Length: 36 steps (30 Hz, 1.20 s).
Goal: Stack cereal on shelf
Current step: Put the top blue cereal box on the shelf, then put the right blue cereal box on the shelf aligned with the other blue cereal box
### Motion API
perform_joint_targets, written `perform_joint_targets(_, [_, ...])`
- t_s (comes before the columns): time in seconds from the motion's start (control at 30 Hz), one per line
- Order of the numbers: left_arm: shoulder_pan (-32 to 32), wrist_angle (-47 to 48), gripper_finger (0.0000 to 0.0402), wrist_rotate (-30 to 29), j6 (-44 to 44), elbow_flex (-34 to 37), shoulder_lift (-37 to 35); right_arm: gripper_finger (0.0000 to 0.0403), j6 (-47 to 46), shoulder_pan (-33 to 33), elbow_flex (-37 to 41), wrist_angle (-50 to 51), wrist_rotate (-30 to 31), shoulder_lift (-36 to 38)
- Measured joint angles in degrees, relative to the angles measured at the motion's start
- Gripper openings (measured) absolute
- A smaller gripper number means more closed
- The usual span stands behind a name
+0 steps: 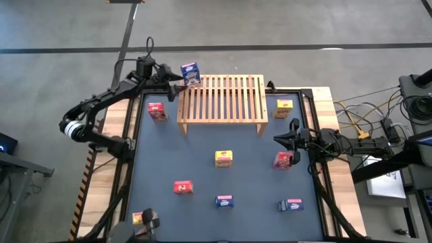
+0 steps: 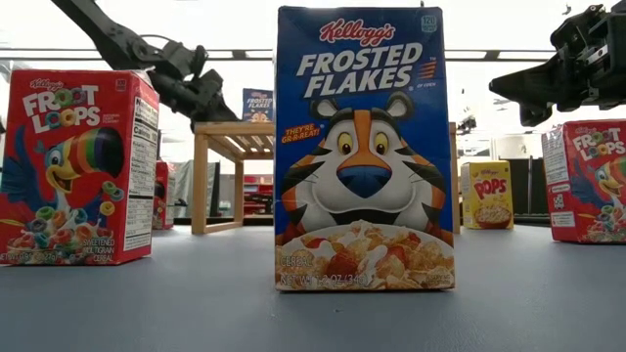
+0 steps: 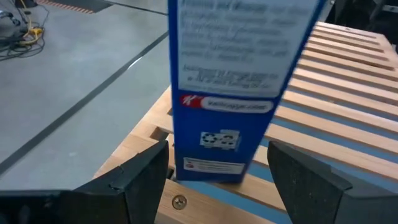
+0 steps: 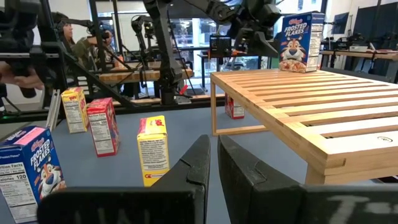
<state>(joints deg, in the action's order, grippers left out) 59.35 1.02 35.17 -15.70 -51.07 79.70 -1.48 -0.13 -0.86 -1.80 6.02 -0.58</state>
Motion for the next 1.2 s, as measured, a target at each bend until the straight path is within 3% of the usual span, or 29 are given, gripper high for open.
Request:
perform_joint_targets(0.9, [0.2, -1.8, 0.0257, -3.9, -0.5, -1.6, 2.1, 0.0022, 0.0, 0.0, 0.0, 0.0, 0.0, 0.0])
perform_joint_targets(1.2, [0.3, 5.2, 0.0257, -4.3, -3.9, -1.6, 1.6, 0.0022, 0.0, 0.0, 0.0, 0.0, 0.0, 0.0])
